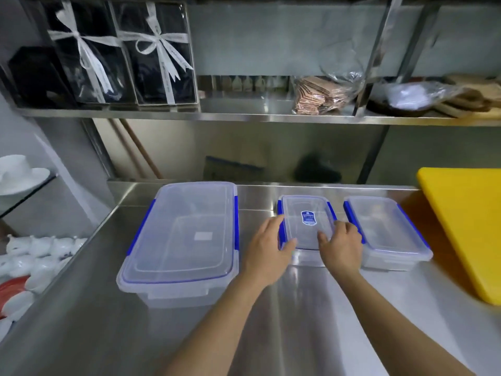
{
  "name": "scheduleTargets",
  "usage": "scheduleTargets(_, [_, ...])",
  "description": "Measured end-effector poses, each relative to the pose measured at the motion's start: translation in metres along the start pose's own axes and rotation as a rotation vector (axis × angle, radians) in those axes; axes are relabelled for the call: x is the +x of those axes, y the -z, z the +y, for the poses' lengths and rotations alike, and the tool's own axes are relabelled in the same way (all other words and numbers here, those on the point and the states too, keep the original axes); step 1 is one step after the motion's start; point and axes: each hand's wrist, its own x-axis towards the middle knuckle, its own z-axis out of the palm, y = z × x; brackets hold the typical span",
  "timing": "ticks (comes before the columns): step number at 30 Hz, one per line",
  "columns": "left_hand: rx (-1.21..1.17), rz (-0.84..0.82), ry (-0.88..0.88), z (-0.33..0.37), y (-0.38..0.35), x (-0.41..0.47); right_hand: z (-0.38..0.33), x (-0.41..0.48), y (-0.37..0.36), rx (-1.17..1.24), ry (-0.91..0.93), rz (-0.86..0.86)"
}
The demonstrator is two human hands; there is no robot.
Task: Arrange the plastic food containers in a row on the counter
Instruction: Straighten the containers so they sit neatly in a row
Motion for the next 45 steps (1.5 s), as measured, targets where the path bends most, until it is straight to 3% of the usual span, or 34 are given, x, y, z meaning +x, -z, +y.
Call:
scheduleTargets(3, [-0.232,-0.214,0.243,0.007,-0.058,0.022,0.039,0.024,0.002,-0.019,-0.125,-0.076])
scheduleTargets(7, [-0.168,-0.266,0.437,-0.029,-0.086,0.023,0.057,0.027,-0.022,0.062,-0.189,-0.307])
scheduleTargets(9, [-0.167,-0.24,0.417,-0.038,-0.086,0.018,0.052,0.021,-0.026,0.133,-0.165,-0.369])
scheduleTargets(17, [-0.087,-0.108,0.392,-0.041,-0.077,0.016,0.043,0.016,-0.024,0.197,0.004,-0.314])
scheduleTargets(22, [0.004,-0.197,0.37,-0.05,-0.069,0.01,0.039,0.011,-0.032,0.189,0.006,-0.3])
scheduleTargets(25, [-0.004,-0.153,0.369,-0.045,-0.067,0.012,0.043,0.014,-0.031,0.158,0.007,-0.308])
scheduleTargets(27, [0.04,-0.054,0.33,-0.037,-0.067,0.015,0.045,0.018,-0.025,0.124,0.017,-0.217])
scheduleTargets(30, [0.106,0.042,0.133,-0.014,-0.077,0.024,0.052,0.029,-0.009,0.097,0.051,0.022])
scheduleTargets(33, [0.033,-0.073,0.006,0.016,-0.101,0.031,0.068,0.042,0.009,0.047,0.011,0.218])
scheduleTargets(36, [-0.051,-0.297,0.057,0.039,-0.135,0.036,0.091,0.054,0.026,-0.035,-0.131,0.269])
scheduleTargets(40, [-0.205,-0.434,0.184,0.057,-0.172,0.043,0.128,0.064,0.041,-0.062,-0.288,0.109])
scheduleTargets(45, [-0.185,-0.507,0.222,0.062,-0.206,0.042,0.159,0.075,0.048,-0.045,-0.265,-0.043])
